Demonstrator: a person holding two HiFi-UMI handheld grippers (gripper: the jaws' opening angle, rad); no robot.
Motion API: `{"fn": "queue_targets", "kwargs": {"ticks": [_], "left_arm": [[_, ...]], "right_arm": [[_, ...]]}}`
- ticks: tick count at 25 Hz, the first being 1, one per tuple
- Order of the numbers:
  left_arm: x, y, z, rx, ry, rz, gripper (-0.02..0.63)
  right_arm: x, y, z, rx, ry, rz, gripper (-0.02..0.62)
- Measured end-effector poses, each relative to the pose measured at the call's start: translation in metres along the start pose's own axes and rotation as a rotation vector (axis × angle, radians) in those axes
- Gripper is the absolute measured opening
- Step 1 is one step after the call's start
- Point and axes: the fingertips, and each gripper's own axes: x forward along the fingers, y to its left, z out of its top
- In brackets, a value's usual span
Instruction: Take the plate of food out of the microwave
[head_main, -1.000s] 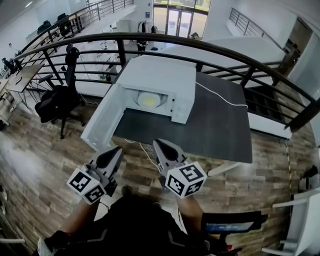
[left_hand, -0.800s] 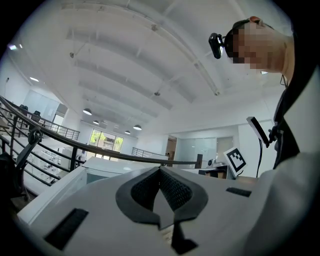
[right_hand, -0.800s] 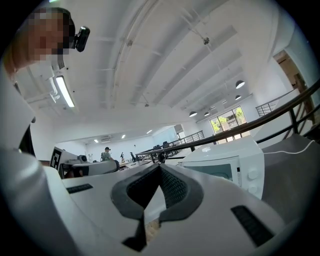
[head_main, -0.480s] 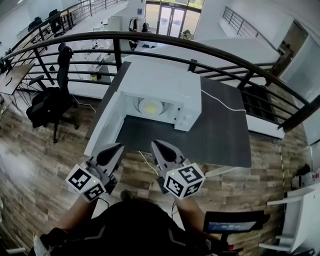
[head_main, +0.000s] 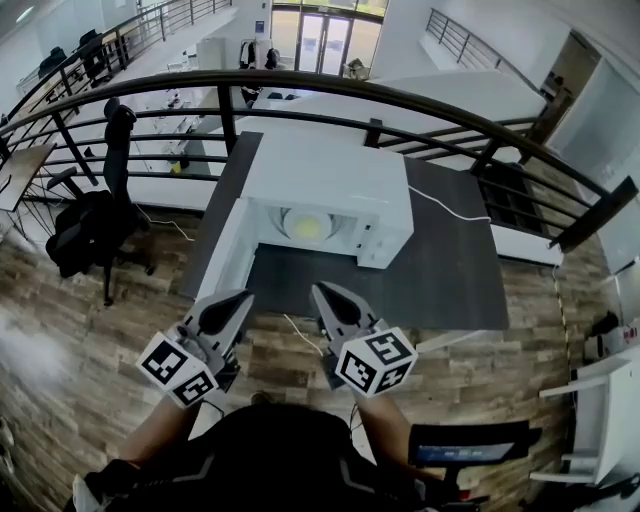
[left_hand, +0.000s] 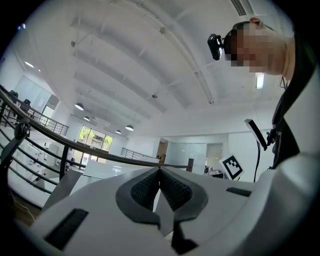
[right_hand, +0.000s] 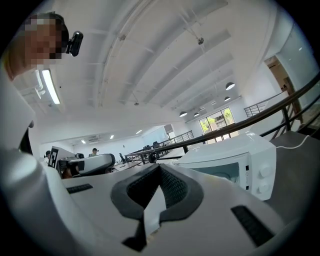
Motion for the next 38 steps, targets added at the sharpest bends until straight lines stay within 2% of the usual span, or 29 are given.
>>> {"fn": "queue_targets", "kwargs": {"ticks": [5,9,15,20,23,30,35,38], "left_arm": [[-0.002,0.009,0.005,-0.005,-0.003,-0.052,0.005],[0.006,0.011,0.009,-0.017,-0.006,-0.064,0.005],[0.020,0.041,0.007,-0.012,-0.002,-0.028,0.005],[0.043,0.058,0.010,0.001,0.001,0.028,0.005],[0.058,0.065,0.011,0.012,0.013,0.050,0.005],[0.075,0.088,0.004,0.028,0.024,0.119,0.005],[0.080,0.097,-0.003,0.044,0.024,0.136,0.005],[0.083,0.104,-0.010,0.027,0.030,0.157,0.005]], "right_arm": [[0.015,0.007,0.001,0.015,-0.019,-0.016,-0.011],[0.017,0.000,0.007,0.032,-0.030,-0.031,-0.011],[0.047,-0.023,0.015,0.069,-0.066,0.015,-0.011],[0.075,-0.064,0.013,0.152,-0.043,0.029,-0.009],[0.090,-0.094,0.004,0.216,-0.015,0.023,0.028],[0.121,-0.152,-0.036,0.411,0.045,-0.021,0.046],[0.135,-0.184,-0.080,0.638,0.075,-0.065,0.066],[0.141,-0.200,-0.103,0.750,0.074,-0.079,0.080]]}}
